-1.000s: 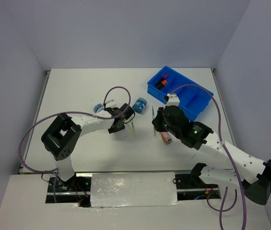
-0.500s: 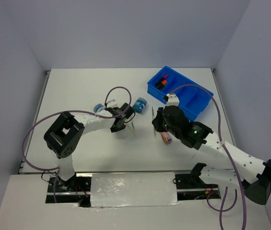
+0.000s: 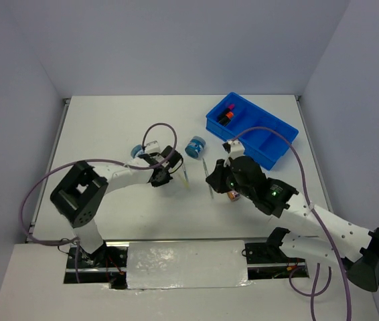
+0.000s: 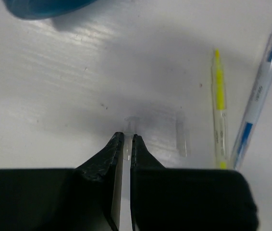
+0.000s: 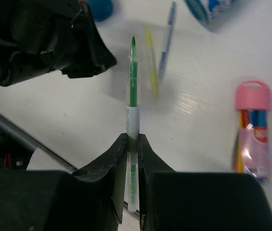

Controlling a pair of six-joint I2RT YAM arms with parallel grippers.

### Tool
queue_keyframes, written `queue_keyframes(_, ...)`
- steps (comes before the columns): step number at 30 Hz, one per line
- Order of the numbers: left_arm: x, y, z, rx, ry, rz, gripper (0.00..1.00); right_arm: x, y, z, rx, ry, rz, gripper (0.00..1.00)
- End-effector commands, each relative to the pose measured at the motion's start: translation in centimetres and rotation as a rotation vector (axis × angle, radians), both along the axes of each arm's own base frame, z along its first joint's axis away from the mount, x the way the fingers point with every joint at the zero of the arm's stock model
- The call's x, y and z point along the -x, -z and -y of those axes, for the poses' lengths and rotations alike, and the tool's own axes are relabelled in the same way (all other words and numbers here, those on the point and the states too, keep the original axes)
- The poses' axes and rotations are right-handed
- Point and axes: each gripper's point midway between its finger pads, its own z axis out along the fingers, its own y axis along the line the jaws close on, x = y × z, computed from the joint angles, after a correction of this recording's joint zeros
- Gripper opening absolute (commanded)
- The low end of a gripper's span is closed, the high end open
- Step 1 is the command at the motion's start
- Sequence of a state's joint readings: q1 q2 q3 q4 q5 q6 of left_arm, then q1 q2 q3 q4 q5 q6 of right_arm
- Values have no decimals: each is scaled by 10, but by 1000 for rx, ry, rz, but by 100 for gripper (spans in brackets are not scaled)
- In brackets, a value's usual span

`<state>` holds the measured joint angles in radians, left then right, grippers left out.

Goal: Sort the stationery into containers
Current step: Close the pen cap on the pen.

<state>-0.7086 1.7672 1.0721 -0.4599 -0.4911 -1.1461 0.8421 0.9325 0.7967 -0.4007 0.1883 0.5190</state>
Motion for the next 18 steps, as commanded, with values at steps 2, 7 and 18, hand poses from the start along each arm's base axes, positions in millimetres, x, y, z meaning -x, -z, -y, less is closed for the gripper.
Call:
queue_keyframes(2,-3,-57,23,197,129,151,0,25,-24,-35,-204,-227,117,0)
queue_keyframes(7,14,-155,28,447,255,482,0,44,-14,-47,-397,-243,155,0)
queue_keyframes(18,86,-291,16,943,462,1072,0,77,-46,-88,-566,-272,264,0)
